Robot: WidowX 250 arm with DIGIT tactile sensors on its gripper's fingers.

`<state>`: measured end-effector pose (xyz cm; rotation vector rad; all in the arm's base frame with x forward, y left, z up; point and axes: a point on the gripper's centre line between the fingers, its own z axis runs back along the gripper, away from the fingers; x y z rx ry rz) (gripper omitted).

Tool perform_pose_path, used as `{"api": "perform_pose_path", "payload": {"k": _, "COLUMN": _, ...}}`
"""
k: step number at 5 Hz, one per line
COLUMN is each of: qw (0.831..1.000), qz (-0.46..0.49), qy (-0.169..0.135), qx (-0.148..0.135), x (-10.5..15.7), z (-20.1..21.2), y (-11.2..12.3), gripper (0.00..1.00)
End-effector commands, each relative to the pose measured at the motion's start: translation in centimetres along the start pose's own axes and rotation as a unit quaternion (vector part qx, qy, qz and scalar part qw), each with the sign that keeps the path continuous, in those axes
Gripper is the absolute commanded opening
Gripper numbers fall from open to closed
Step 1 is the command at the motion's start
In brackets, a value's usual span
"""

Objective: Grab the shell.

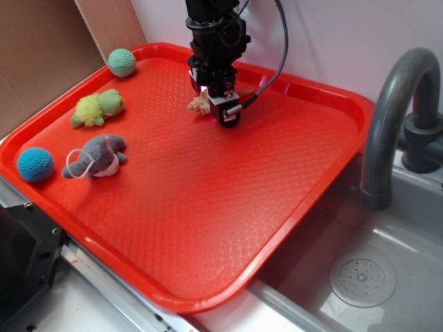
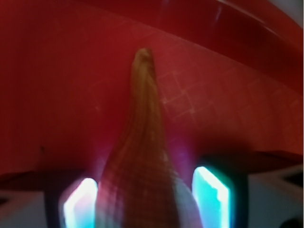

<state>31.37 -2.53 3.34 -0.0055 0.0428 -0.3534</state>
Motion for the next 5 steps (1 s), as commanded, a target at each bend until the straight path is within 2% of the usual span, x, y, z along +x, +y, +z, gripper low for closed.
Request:
{"api": "perform_pose_path", "payload": {"k": 1, "qw": 0.991, "qz": 0.099, "qy": -0.079, "qx": 0.041, "x": -2.8, "z": 8.2, "y": -1.0, "gripper": 0.00}}
{"api": "perform_pose_path", "payload": {"k": 2, "qw": 0.982, "qz": 0.150, "qy": -0.101, "qx": 0.046, "x": -5.4, "z": 13.1, "y": -1.1, "gripper": 0.00}}
{"api": "perform_pose_path", "payload": {"k": 3, "qw": 0.972, "qz": 0.185, "qy": -0.131, "qx": 0.066, "x": -9.2, "z": 17.7, "y": -2.1, "gripper": 0.00}}
{"api": "perform_pose_path", "payload": {"k": 4, "qw": 0.968, "qz": 0.193, "qy": -0.155, "qx": 0.047, "x": -12.6, "z": 21.6, "y": -2.9, "gripper": 0.00}}
{"api": "perform_pose_path", "payload": {"k": 5, "qw": 0.975, "qz": 0.168, "qy": -0.148, "qx": -0.007, "x": -12.3, "z": 19.8, "y": -2.2, "gripper": 0.00}}
